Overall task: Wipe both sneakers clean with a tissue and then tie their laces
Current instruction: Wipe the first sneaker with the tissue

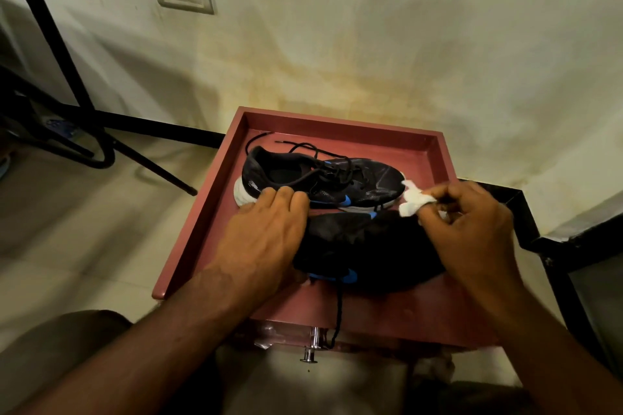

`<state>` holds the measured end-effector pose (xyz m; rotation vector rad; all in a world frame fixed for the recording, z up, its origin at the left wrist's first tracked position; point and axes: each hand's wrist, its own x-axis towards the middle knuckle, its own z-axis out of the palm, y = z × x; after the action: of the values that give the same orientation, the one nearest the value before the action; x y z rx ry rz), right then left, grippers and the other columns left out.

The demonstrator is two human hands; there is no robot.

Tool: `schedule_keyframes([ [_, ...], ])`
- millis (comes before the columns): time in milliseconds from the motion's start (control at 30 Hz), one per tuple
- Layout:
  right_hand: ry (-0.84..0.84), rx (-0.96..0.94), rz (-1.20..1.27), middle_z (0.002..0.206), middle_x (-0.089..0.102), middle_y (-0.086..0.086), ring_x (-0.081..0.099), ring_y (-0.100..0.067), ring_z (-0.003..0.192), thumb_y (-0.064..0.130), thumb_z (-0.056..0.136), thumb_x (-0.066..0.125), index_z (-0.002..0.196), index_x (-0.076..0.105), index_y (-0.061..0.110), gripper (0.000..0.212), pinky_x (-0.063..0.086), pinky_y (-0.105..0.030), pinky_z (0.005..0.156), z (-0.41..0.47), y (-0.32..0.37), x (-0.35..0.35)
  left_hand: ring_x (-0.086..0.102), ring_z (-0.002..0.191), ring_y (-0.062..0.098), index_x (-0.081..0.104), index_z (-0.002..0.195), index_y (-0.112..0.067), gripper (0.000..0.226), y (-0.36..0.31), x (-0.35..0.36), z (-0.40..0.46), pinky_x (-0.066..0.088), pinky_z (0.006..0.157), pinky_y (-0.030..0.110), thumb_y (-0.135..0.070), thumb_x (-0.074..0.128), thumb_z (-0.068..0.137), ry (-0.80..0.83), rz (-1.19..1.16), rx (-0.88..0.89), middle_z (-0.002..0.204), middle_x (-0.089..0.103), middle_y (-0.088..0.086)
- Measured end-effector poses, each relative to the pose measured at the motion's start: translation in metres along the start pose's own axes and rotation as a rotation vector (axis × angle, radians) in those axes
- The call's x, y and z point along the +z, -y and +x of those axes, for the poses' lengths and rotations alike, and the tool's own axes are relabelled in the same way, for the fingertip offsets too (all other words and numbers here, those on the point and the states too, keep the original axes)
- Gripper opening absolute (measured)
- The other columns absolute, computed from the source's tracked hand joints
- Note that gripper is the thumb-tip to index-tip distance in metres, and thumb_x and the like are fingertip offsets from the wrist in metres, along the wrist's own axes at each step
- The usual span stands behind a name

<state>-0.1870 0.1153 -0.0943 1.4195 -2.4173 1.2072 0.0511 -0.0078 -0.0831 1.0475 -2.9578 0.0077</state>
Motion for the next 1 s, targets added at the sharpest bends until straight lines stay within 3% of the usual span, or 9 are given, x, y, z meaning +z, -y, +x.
schedule_keyframes([
  [100, 0.035, 0.019, -0.021, 0.086, 0.066, 0.004, 0.06, -0.004, 0.071, 0.011, 0.083, 0.08, 0.088, 0.073, 0.019, 0.012, 0.048, -0.015, 0.065, 0.002, -0.01, -0.001, 0.037, 0.104, 0.017, 0.038, 0.127, -0.018, 0.059, -0.01, 0.001, 0.001, 0.042, 0.096, 0.032, -0.041, 0.072, 0.084, -0.045, 0.055, 0.051, 0.123, 0.04, 0.002],
  [200, 0.169, -0.181, -0.035, 0.087, 0.061, 0.008, 0.056, 0.0, 0.073, 0.008, 0.087, 0.077, 0.091, 0.073, 0.014, 0.008, 0.042, -0.005, 0.068, -0.013, -0.001, 0.009, 0.039, 0.129, 0.023, 0.034, 0.136, -0.016, 0.07, -0.014, 0.005, 0.003, 0.037, 0.112, 0.036, -0.037, 0.074, 0.083, 0.004, 0.041, 0.065, 0.143, 0.036, 0.007],
  [367, 0.224, -0.369, 0.069, 0.103, 0.068, -0.001, 0.064, -0.018, 0.098, 0.003, 0.089, 0.072, 0.101, 0.075, 0.008, 0.014, 0.053, -0.027, 0.085, -0.026, 0.02, 0.022, 0.029, 0.151, 0.022, 0.02, 0.151, -0.015, 0.108, -0.008, 0.005, 0.002, 0.024, 0.125, 0.038, -0.052, 0.085, 0.073, 0.099, -0.01, 0.141, 0.154, 0.035, 0.005],
  [467, 0.304, -0.505, 0.118, 0.118, 0.071, -0.007, 0.064, -0.022, 0.11, 0.001, 0.089, 0.07, 0.109, 0.076, 0.003, 0.022, 0.05, -0.03, 0.099, -0.04, 0.036, 0.039, -0.004, 0.16, 0.017, -0.02, 0.16, -0.014, 0.131, 0.001, 0.0, -0.001, 0.006, 0.13, 0.035, -0.041, 0.082, 0.083, 0.252, -0.113, 0.158, 0.172, 0.001, 0.006],
  [567, 0.343, -0.589, 0.178, 0.123, 0.072, -0.01, 0.066, -0.026, 0.111, 0.004, 0.089, 0.071, 0.114, 0.075, -0.001, 0.026, 0.051, -0.032, 0.1, -0.048, 0.04, 0.045, -0.017, 0.157, 0.013, -0.012, 0.162, -0.019, 0.139, 0.013, -0.003, 0.002, -0.007, 0.128, 0.03, -0.048, 0.089, 0.072, 0.351, -0.27, 0.144, 0.172, -0.015, 0.001],
  [700, 0.391, -0.581, 0.232, 0.119, 0.072, -0.004, 0.067, -0.019, 0.109, 0.018, 0.089, 0.077, 0.111, 0.078, 0.006, 0.024, 0.054, -0.031, 0.093, -0.043, 0.039, 0.034, -0.028, 0.154, 0.022, -0.013, 0.163, -0.021, 0.14, 0.012, 0.005, 0.002, -0.005, 0.129, 0.047, -0.047, 0.089, 0.071, 0.37, -0.26, 0.062, 0.169, -0.026, -0.002],
  [833, 0.383, -0.531, 0.145, 0.093, 0.065, 0.0, 0.064, -0.015, 0.085, 0.021, 0.091, 0.078, 0.087, 0.073, 0.01, 0.013, 0.055, -0.034, 0.071, -0.023, 0.03, 0.02, -0.028, 0.154, 0.019, -0.011, 0.164, -0.02, 0.139, 0.023, -0.001, 0.003, -0.003, 0.126, 0.039, -0.051, 0.088, 0.071, 0.425, -0.371, 0.076, 0.169, -0.024, -0.004],
  [900, 0.394, -0.466, 0.138, 0.097, 0.064, 0.004, 0.063, -0.011, 0.086, 0.019, 0.092, 0.076, 0.101, 0.072, 0.013, 0.011, 0.056, -0.033, 0.072, -0.02, 0.025, 0.017, -0.027, 0.154, 0.016, -0.008, 0.164, -0.023, 0.127, 0.031, -0.002, 0.005, -0.001, 0.128, 0.042, -0.05, 0.083, 0.079, 0.44, -0.407, 0.098, 0.17, -0.021, -0.004],
  [1000, 0.38, -0.324, 0.159, 0.112, 0.065, 0.007, 0.063, -0.005, 0.097, 0.015, 0.095, 0.071, 0.131, 0.066, 0.015, 0.037, 0.056, -0.026, 0.082, -0.03, 0.033, 0.026, -0.023, 0.156, 0.019, -0.003, 0.165, -0.022, 0.098, 0.03, -0.001, 0.006, 0.002, 0.13, 0.046, -0.042, 0.065, 0.097, 0.405, -0.391, 0.095, 0.172, -0.014, 0.0],
])
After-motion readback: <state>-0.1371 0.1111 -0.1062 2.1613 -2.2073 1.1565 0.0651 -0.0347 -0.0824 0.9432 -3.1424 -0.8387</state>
